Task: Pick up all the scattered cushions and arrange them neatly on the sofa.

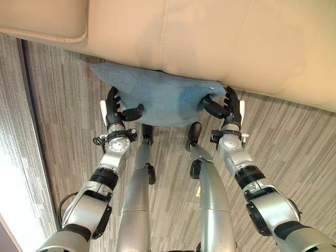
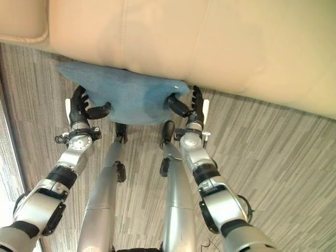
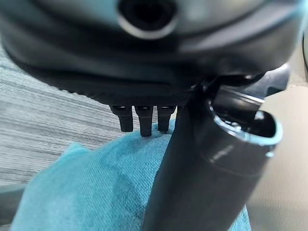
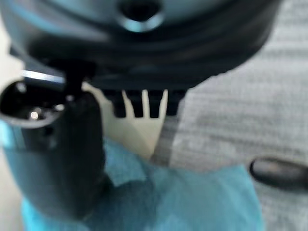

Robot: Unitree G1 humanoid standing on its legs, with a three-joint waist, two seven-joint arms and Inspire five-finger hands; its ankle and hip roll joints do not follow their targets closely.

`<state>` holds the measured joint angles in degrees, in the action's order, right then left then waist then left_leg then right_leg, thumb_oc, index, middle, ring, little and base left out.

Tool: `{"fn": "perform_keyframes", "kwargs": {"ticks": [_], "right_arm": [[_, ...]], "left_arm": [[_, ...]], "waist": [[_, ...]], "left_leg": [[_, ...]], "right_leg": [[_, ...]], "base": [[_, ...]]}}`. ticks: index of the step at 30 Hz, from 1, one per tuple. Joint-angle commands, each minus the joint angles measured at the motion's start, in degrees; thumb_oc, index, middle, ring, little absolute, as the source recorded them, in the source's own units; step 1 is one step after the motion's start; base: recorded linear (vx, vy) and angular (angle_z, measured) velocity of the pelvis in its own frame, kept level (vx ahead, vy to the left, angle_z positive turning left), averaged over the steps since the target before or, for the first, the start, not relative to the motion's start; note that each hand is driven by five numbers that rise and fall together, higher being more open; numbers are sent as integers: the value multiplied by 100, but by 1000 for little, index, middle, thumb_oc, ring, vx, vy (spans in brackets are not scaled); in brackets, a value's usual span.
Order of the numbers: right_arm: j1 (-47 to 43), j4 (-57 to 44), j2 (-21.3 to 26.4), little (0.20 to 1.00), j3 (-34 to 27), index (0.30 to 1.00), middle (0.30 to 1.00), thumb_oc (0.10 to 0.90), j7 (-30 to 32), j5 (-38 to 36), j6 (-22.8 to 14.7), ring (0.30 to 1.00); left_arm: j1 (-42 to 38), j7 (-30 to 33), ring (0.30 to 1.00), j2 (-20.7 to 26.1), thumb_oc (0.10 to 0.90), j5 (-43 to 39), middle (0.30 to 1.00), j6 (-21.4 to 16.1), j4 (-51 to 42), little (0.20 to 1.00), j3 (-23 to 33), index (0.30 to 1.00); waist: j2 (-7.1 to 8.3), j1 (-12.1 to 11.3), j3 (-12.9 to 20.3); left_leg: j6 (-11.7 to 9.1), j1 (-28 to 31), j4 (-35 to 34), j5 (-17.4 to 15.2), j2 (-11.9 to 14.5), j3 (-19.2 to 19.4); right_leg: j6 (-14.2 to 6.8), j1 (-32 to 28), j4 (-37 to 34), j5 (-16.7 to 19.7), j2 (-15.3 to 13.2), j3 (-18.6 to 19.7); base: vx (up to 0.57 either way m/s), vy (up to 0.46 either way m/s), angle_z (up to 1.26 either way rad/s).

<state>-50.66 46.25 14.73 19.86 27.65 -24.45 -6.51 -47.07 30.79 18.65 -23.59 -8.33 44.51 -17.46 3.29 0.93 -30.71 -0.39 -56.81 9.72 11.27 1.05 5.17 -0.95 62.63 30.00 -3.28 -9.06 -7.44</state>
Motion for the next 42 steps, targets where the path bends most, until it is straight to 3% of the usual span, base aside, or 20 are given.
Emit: {"fn": "perform_keyframes", "kwargs": {"ticks": [1, 2, 10, 20, 25, 28, 30, 31, 34, 37, 38, 39, 42], "right_arm": [[-266, -642, -140, 444, 335, 444, 444, 496, -438, -392, -584, 444], [-270, -640, -139, 300, 336, 300, 300, 400, -441, -395, -585, 300], [-270, -1150, -8, 300, 446, 300, 300, 400, -690, -262, -699, 300], [879, -2114, 59, 300, 7, 300, 300, 400, -835, 2, -877, 300], [1643, -2837, 82, 300, -265, 300, 300, 400, -807, 354, -956, 300], [2409, -3471, 14, 300, -413, 300, 300, 400, -874, 478, -1006, 300], [2801, -3726, 0, 300, -433, 300, 300, 400, -959, 527, -986, 300], [2816, -3728, -2, 300, -430, 300, 300, 400, -959, 528, -982, 300], [3286, -4022, 23, 300, -466, 300, 300, 400, -1115, 615, -968, 300], [3750, -4294, 195, 300, -551, 300, 300, 400, -1287, 810, -859, 300], [3755, -4298, 195, 300, -550, 300, 300, 400, -1287, 811, -856, 300], [3994, -4410, 294, 300, -685, 300, 300, 400, -1394, 904, -792, 300], [4111, -4505, 404, 300, -795, 300, 300, 400, -1435, 1079, -737, 300]], "left_arm": [[-422, -111, 300, 23, 400, 8, 300, -346, -383, 300, -248, 300], [-424, -112, 300, 24, 400, 6, 300, -346, -382, 300, -247, 300], [-619, -125, 300, 102, 400, 165, 300, -379, -880, 300, -308, 300], [231, -244, 300, -79, 400, 505, 300, -435, -2109, 300, -130, 300], [965, -471, 300, -154, 400, 740, 300, -473, -2842, 300, -183, 300], [1660, -705, 300, -248, 400, 661, 300, -525, -3401, 300, -242, 300], [2016, -829, 300, -211, 400, 681, 300, -556, -3649, 300, -300, 300], [2030, -829, 300, -213, 400, 680, 300, -554, -3650, 300, -302, 300], [2564, -979, 300, -108, 400, 683, 300, -585, -3987, 300, -283, 300], [3224, -1145, 300, -69, 400, 408, 300, -655, -4237, 300, -109, 300], [3229, -1146, 300, -69, 400, 408, 300, -654, -4240, 300, -109, 300], [3514, -1210, 300, -20, 400, 354, 300, -674, -4333, 300, 29, 300], [3745, -1241, 300, 10, 400, 304, 300, -696, -4414, 300, 174, 300]], "waist": [[3, -43, 94], [2, -41, 94], [-14, -33, 98], [-59, 26, 365], [-78, 70, 529], [-71, 119, 629], [-58, 166, 638], [-65, 160, 650], [-17, 259, 725], [-33, 364, 1047], [-33, 362, 1036], [-61, 429, 1274], [-57, 490, 1471]], "left_leg": [[-74, -195, 383, -1029, -73, -172], [-74, -196, 380, -1027, -73, -172], [-86, -45, 153, -957, -117, -135], [-96, 268, 117, -1036, -112, -74], [-88, 672, 206, -1178, -80, -24], [-62, 1292, 382, -1381, -37, 23], [-17, 1664, 484, -1339, 2, 81], [-57, 1759, 488, -1494, 7, 36], [-24, 2417, 462, -1464, 40, 153], [-67, 3281, 268, -1516, 104, 240], [-68, 3302, 259, -1514, 105, 241], [-102, 3710, 90, -1517, 136, 285], [-140, 4095, -70, -1504, 196, 347]], "right_leg": [[-522, -151, -924, 198, -158, 105], [-522, -150, -925, 198, -159, 105], [-547, -227, -1033, 245, -132, 105], [-541, -518, -1130, 214, -108, 88], [-535, -949, -1163, 148, -116, 36], [-518, -1583, -1073, 3, -145, -25], [-449, -1996, -1084, 60, -157, -69], [-494, -2072, -1044, -92, -141, -38], [-422, -2739, -1161, -32, -120, -62], [-425, -3629, -1493, -86, 11, -25], [-425, -3649, -1502, -83, 13, -25], [-434, -4057, -1688, -97, 84, 1], [-437, -4424, -1870, -92, 148, 36]], "base": [[0, 0, 0], [0, 0, 0], [0, 0, 0], [-4, -2, 0], [-19, -10, -1], [-1, -17, -7], [1, -26, -10], [5, -23, -8], [59, -17, -9], [129, -48, -22], [230, -86, -39], [131, -41, -35], [148, -76, -21]]}}
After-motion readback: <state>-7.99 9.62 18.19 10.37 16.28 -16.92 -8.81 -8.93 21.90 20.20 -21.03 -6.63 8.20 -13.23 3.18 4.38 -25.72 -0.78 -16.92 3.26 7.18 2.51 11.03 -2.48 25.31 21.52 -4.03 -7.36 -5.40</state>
